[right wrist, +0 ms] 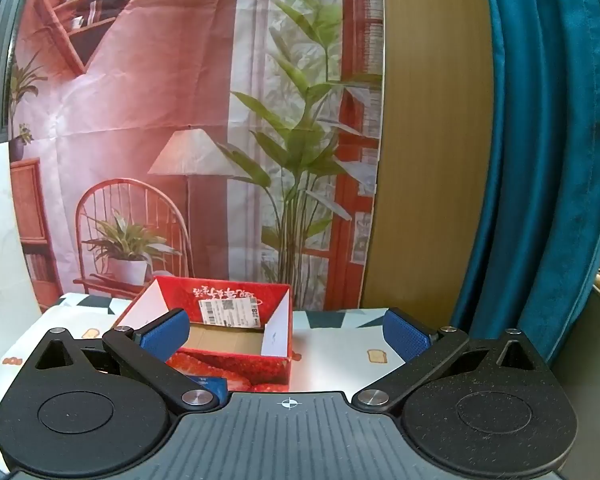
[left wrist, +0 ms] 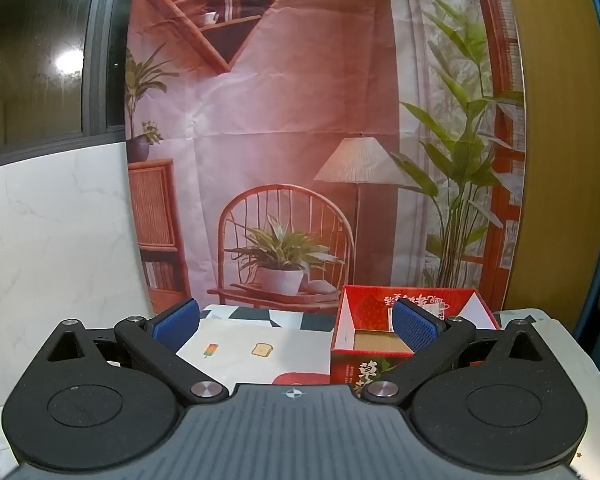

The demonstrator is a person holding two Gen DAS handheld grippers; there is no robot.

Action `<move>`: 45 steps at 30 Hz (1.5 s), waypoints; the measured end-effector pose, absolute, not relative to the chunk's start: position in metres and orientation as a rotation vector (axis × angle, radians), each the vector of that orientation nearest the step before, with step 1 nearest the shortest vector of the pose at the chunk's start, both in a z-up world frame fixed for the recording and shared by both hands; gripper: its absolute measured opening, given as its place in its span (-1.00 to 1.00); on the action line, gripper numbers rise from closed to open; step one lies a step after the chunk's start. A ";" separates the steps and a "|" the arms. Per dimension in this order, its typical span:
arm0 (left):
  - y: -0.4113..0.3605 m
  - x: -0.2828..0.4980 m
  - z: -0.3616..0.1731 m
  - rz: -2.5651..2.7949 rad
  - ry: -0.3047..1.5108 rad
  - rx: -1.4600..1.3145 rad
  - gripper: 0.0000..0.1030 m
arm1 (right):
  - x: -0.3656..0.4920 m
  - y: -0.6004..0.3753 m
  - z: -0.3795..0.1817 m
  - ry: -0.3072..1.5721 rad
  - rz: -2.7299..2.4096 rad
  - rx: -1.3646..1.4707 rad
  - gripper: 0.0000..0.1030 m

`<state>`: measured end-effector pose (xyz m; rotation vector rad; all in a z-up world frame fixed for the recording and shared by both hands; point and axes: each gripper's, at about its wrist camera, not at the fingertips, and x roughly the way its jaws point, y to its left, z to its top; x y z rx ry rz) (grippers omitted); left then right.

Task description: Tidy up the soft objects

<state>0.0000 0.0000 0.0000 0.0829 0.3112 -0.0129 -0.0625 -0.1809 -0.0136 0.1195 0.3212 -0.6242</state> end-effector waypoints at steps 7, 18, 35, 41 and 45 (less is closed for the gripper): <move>0.000 0.000 0.000 -0.012 0.313 0.085 1.00 | -0.063 -0.181 -0.014 0.322 -0.623 0.118 0.99; 0.000 0.000 -0.001 -0.014 0.310 0.081 1.00 | -0.063 -0.181 -0.015 0.324 -0.624 0.118 0.99; 0.000 0.000 -0.001 -0.013 0.312 0.085 1.00 | -0.062 -0.180 -0.014 0.327 -0.625 0.119 0.99; 0.000 0.000 -0.001 -0.014 0.313 0.084 1.00 | -0.062 -0.180 -0.013 0.328 -0.624 0.119 0.99; 0.000 0.000 -0.001 -0.015 0.312 0.082 1.00 | -0.062 -0.180 -0.015 0.328 -0.623 0.120 0.99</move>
